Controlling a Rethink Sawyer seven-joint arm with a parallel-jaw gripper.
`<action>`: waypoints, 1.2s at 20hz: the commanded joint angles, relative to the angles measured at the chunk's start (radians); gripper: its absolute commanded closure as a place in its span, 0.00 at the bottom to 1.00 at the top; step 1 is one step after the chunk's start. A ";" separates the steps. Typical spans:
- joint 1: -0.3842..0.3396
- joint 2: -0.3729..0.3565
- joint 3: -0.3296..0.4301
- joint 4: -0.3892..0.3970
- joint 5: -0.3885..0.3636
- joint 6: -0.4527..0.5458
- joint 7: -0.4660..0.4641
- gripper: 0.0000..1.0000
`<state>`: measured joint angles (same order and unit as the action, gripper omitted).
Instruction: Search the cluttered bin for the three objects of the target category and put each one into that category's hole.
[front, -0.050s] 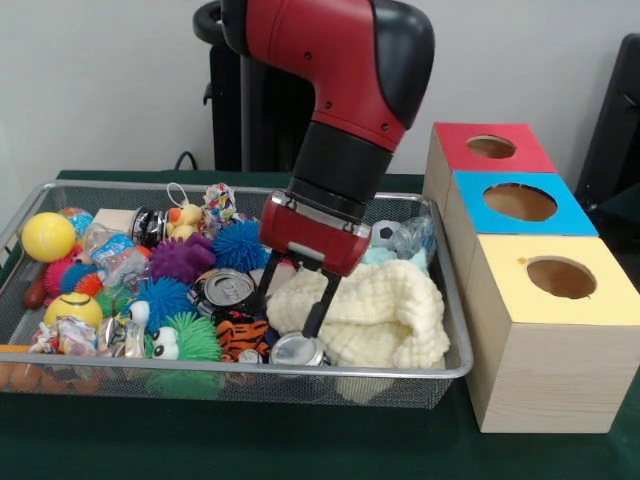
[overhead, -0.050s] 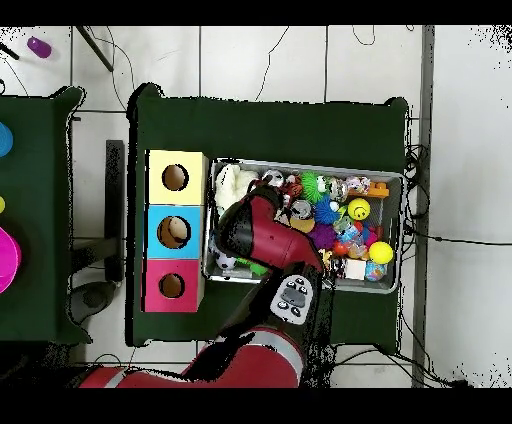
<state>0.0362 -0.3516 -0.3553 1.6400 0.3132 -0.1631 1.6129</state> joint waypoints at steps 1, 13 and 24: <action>-0.120 -0.012 0.129 0.172 -0.087 -0.151 0.311 0.00; -0.158 -0.024 0.146 0.200 -0.130 -0.190 0.323 0.00; -0.107 -0.016 0.114 0.206 -0.063 -0.199 0.328 0.00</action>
<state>-0.0861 -0.3771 -0.3436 1.8003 0.2201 -0.3115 1.6716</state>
